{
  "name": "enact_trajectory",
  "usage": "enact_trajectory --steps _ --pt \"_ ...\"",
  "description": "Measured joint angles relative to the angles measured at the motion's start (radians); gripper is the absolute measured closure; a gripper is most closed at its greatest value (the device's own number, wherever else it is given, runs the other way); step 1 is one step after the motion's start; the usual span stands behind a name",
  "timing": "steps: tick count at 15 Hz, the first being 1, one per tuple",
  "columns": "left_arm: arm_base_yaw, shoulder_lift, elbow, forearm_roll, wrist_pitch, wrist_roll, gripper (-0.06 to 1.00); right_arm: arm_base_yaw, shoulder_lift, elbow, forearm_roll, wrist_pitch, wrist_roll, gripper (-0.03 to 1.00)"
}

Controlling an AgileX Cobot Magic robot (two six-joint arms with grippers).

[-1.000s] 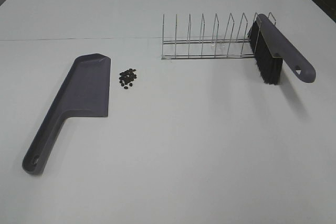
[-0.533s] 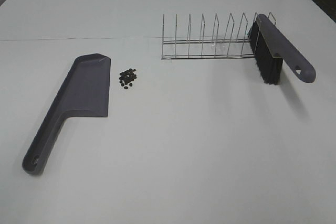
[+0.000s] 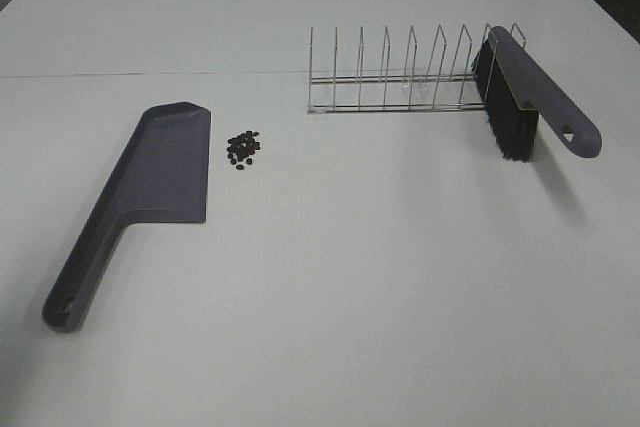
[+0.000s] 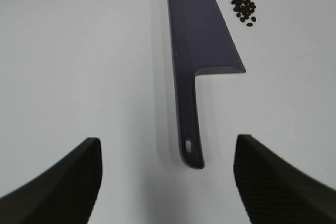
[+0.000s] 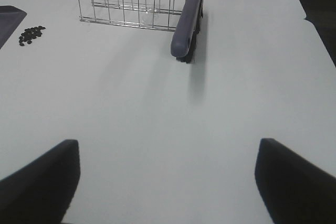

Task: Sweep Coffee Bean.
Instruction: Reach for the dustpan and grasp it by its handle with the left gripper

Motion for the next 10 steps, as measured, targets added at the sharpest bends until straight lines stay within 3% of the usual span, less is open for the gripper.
enact_trajectory --steps 4,7,10 --pt "0.0 0.344 -0.162 -0.078 0.01 0.018 0.29 0.0 0.0 0.0 0.0 0.0 0.0 0.21" --pt "-0.002 0.581 -0.278 -0.084 0.082 0.018 0.29 0.0 0.0 0.0 0.0 0.0 0.0 0.21" --pt "-0.069 0.815 -0.327 -0.075 0.082 -0.005 0.29 0.0 0.0 0.0 0.0 0.0 0.0 0.21"
